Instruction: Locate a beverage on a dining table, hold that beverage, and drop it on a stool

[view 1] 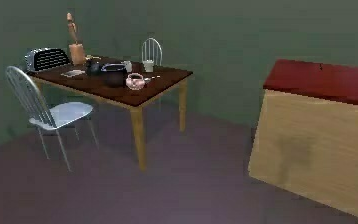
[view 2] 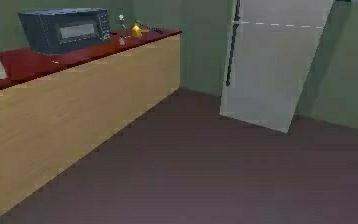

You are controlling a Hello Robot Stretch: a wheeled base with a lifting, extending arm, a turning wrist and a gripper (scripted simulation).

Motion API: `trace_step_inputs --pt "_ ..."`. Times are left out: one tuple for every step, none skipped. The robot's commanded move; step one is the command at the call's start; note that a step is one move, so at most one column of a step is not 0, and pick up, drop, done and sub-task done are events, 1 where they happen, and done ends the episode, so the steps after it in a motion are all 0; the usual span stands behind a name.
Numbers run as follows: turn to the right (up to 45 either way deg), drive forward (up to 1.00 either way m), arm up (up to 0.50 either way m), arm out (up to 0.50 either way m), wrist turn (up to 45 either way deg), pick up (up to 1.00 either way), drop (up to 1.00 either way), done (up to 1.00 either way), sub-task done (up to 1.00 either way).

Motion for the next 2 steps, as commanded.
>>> trace_step_inputs --pt "18.0 0.0 0.0 0.0 0.0 0.0 0.0 0.0 0.0" --pt "0.0 0.75 0.0 0.0 0.0 0.0 0.0 0.0 0.0"
